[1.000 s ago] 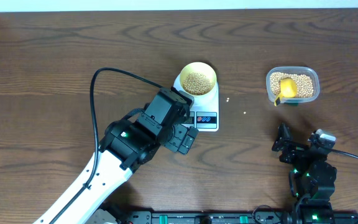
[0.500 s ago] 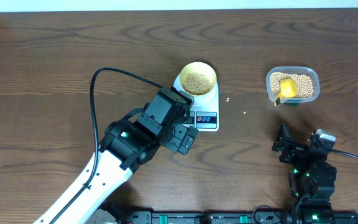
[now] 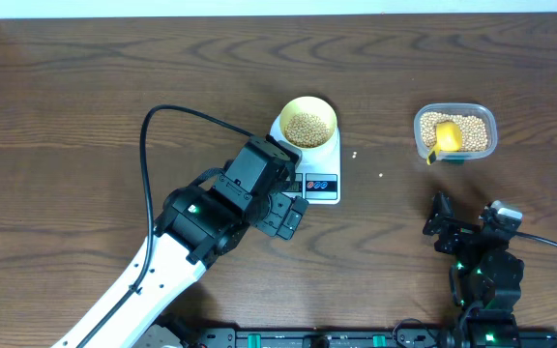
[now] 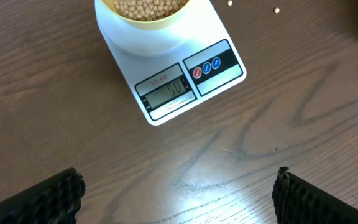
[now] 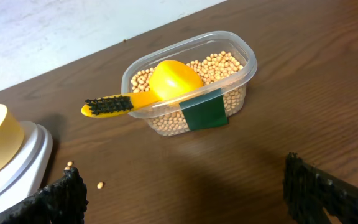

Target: Scoop item into bowl and weigh 50g on scale

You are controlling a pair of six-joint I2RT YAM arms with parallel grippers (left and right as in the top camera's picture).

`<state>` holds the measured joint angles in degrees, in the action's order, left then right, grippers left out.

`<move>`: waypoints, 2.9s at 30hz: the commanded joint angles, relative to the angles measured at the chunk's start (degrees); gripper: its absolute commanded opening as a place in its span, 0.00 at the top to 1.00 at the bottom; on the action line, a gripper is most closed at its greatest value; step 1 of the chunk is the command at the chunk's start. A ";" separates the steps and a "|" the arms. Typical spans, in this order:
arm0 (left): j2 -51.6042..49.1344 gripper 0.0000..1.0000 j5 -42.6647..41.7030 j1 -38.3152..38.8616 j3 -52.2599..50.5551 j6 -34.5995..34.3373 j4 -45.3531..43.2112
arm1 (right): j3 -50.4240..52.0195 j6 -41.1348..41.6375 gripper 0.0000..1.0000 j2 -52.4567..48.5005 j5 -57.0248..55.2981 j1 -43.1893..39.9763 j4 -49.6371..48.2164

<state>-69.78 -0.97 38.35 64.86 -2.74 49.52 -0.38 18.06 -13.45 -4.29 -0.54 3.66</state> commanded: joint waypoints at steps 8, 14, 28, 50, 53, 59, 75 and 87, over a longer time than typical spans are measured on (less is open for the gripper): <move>0.00 0.01 0.33 -0.20 1.11 0.52 0.13 | 0.07 0.57 0.01 0.20 0.15 -0.17 0.22; 0.00 0.01 0.33 -0.17 1.11 0.52 0.13 | 0.07 0.57 0.01 0.20 0.15 -0.17 0.22; 0.00 0.01 0.33 -0.20 1.11 0.52 0.13 | 0.07 0.57 0.01 0.20 0.15 -0.17 0.22; 19.43 0.01 0.33 -16.26 1.01 0.52 -1.46 | 0.07 0.57 0.01 0.20 0.15 -0.17 0.24; 23.82 0.01 0.33 -22.01 1.01 0.55 -2.16 | 0.07 0.57 0.01 0.20 0.15 -0.17 0.22; 31.04 0.01 0.33 -29.79 -0.04 0.52 -5.90 | 0.07 0.57 0.01 0.20 0.15 -0.17 0.22; 52.74 0.01 0.28 -34.42 -33.53 0.48 -37.18 | 0.07 0.57 0.01 0.20 0.17 -0.17 0.22; 62.86 0.01 -1.62 -34.42 -49.05 -2.49 -45.20 | 0.07 0.57 0.01 0.20 0.15 -0.17 0.22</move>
<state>-8.82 -1.28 4.19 17.89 -4.29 5.69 -0.38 18.04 -13.45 -4.27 -0.54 3.68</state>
